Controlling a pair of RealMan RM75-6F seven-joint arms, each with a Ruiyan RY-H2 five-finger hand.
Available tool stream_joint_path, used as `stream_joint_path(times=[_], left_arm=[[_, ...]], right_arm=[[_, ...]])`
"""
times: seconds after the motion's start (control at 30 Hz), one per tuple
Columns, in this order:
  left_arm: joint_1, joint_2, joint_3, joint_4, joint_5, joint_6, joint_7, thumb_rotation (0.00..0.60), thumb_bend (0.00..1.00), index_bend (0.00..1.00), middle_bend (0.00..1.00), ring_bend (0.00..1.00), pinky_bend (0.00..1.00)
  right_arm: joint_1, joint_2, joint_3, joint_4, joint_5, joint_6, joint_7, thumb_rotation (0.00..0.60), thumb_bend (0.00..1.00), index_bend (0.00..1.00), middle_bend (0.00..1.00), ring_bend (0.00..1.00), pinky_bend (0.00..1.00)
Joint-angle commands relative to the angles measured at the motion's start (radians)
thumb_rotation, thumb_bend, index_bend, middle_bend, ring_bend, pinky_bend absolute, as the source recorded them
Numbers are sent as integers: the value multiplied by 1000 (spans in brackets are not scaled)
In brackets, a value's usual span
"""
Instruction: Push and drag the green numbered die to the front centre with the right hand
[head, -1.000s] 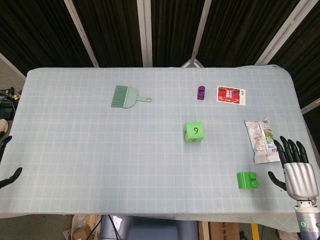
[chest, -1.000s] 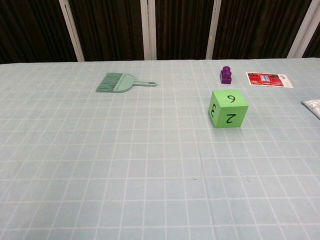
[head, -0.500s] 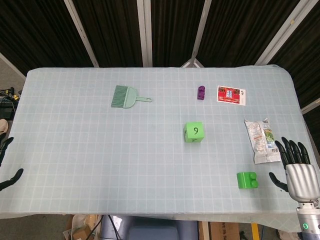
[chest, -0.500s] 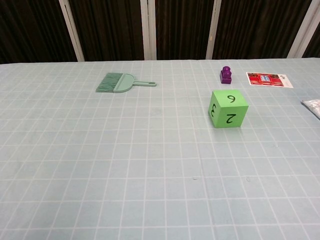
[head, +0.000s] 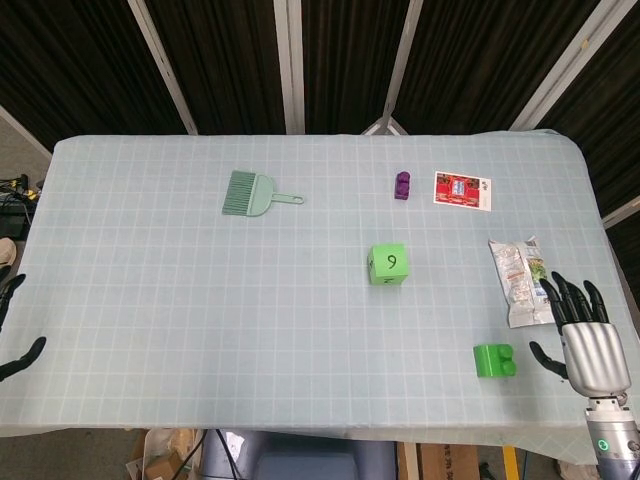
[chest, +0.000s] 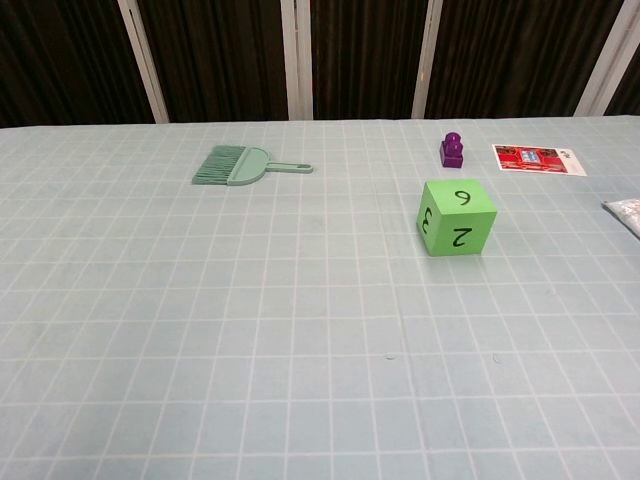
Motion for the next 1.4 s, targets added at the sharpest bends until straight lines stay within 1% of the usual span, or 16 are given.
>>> stream_joint_path(times=[0.03, 0.1, 0.13, 0.17, 0.27, 0.3, 0.37, 0.47, 0.57, 0.63, 0.7, 0.87, 1.0, 1.1, 1.23, 1.4], left_arm=[[0, 0, -1, 0, -4, -3, 1, 600, 335, 99, 0, 0, 82], [-2, 0, 0, -3, -6, -9, 3, 600, 335, 99, 0, 0, 81], [-3, -1, -1, -3, -5, -10, 6, 600, 335, 99, 0, 0, 81], [-5, -4, -1, -2, -5, -11, 10, 600, 335, 99, 0, 0, 81], [-6, -7, 0, -2, -6, -16, 19, 600, 335, 99, 0, 0, 81], [-7, -7, -1, -3, -8, -17, 21, 600, 335, 99, 0, 0, 82], [-7, -8, -2, -3, -11, -18, 23, 600, 335, 99, 0, 0, 82], [-7, -7, -4, -4, -14, -19, 22, 600, 335, 99, 0, 0, 81], [-7, -4, -8, -3, -26, -22, 16, 600, 335, 99, 0, 0, 81], [-8, -1, -12, -3, -39, -30, 11, 600, 335, 99, 0, 0, 82], [-8, 1, -16, -4, -48, -31, 6, 600, 335, 99, 0, 0, 82], [-10, -1, -19, -3, -54, -37, 12, 600, 335, 99, 0, 0, 82], [-14, -5, -18, -4, -57, -43, 26, 600, 335, 99, 0, 0, 82], [-16, -8, -20, -4, -60, -46, 35, 600, 335, 99, 0, 0, 82], [-18, -12, -24, -4, -71, -50, 47, 600, 335, 99, 0, 0, 82], [-20, -15, -28, -4, -79, -54, 55, 600, 335, 99, 0, 0, 82]], right_arm=[[30, 27, 17, -41, 18, -45, -43, 600, 251, 75, 448, 492, 372], [66, 65, 33, -97, 56, -115, -94, 600, 250, 75, 494, 545, 471], [88, 87, 40, -128, 80, -161, -118, 600, 250, 75, 513, 564, 494], [119, 117, 53, -170, 121, -222, -157, 600, 250, 77, 525, 576, 503], [193, 163, 82, -244, 223, -350, -261, 600, 255, 90, 575, 629, 550], [219, 173, 91, -264, 262, -389, -295, 600, 270, 96, 605, 658, 580], [273, 184, 111, -296, 344, -458, -361, 600, 315, 103, 644, 693, 603], [361, 190, 129, -326, 488, -556, -463, 600, 407, 126, 698, 739, 654], [463, 172, 133, -332, 641, -631, -569, 600, 568, 157, 768, 796, 676], [538, 160, 129, -328, 768, -672, -631, 600, 682, 161, 810, 830, 688], [615, 142, 123, -320, 892, -691, -686, 600, 725, 161, 820, 839, 694], [787, 92, 72, -307, 1157, -650, -836, 600, 748, 141, 820, 839, 694], [906, 47, 39, -283, 1357, -635, -912, 600, 768, 119, 820, 839, 694], [992, 14, 17, -256, 1493, -635, -963, 600, 785, 102, 820, 839, 694], [1089, -15, 7, -223, 1663, -638, -1006, 600, 827, 59, 820, 839, 694], [1203, -38, -13, -195, 1864, -629, -1085, 600, 845, 41, 820, 839, 694]])
